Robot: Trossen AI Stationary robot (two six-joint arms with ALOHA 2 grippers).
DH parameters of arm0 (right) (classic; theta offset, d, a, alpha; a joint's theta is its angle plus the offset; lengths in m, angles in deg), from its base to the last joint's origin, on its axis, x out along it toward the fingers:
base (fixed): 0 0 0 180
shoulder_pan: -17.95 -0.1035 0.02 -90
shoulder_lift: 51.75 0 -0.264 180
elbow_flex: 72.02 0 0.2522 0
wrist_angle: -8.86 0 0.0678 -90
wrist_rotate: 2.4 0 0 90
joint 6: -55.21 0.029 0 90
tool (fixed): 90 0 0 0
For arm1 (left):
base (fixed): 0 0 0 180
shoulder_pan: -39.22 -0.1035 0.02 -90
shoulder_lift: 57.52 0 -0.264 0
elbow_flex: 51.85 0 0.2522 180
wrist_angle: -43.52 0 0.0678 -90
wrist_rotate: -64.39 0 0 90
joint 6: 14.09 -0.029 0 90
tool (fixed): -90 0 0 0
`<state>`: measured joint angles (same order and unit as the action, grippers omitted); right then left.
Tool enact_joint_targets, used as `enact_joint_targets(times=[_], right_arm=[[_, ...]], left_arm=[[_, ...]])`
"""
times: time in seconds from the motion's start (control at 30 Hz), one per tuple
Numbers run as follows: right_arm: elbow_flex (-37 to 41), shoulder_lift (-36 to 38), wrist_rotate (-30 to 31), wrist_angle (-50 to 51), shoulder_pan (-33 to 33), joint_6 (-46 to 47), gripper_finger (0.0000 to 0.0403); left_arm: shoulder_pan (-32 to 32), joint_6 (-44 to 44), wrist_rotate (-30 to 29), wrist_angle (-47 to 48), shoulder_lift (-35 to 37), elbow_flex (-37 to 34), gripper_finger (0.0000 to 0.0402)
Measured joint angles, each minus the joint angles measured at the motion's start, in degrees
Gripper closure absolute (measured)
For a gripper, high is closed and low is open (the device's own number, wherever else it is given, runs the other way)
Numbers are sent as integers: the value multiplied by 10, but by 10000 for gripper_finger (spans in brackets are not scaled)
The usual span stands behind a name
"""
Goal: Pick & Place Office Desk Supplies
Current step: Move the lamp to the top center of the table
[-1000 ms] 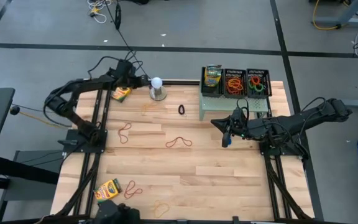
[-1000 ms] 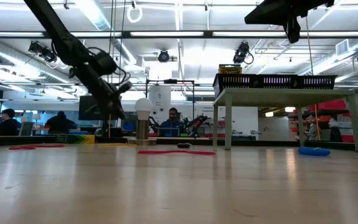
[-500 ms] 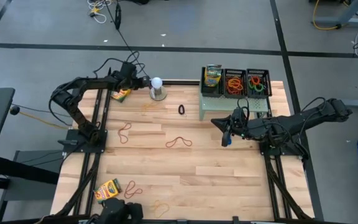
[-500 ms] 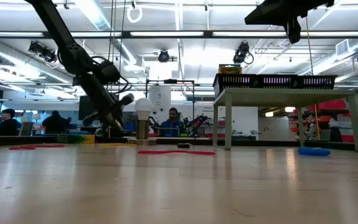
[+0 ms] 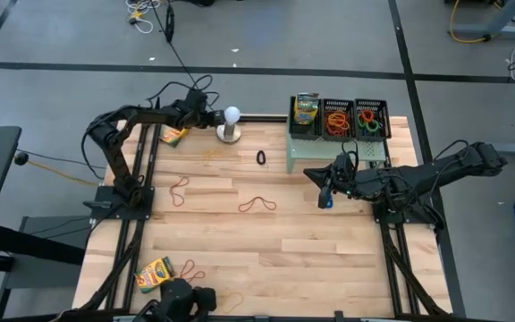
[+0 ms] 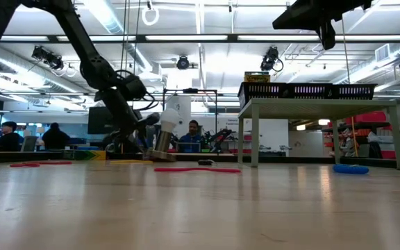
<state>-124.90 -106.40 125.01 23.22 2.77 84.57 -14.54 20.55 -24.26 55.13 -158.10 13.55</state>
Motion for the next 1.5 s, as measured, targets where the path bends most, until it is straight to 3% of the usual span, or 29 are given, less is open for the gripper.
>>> enact_joint_targets(times=[0.53,0.7,0.9,1.03,1.13,1.23,1.33,1.5], right_arm=[[0,0,0,0,0,3,396],[0,0,0,0,0,3,396],[0,0,0,0,0,1,396],[0,0,0,0,0,-1,396],[0,0,0,0,0,-2,396],[0,0,0,0,0,0,396],[0,0,0,0,0,8,396],[0,0,0,0,0,19,396]], left_arm=[[-15,-67,13,41,18,4,310],[-33,-135,13,83,49,4,337],[-45,-210,56,101,99,-21,393],[-41,-244,88,36,145,-108,396],[-16,-251,125,-96,177,-200,396],[27,-252,112,-253,188,-272,386],[66,-251,76,-325,188,-291,353],[110,-248,14,-320,188,-281,267]])
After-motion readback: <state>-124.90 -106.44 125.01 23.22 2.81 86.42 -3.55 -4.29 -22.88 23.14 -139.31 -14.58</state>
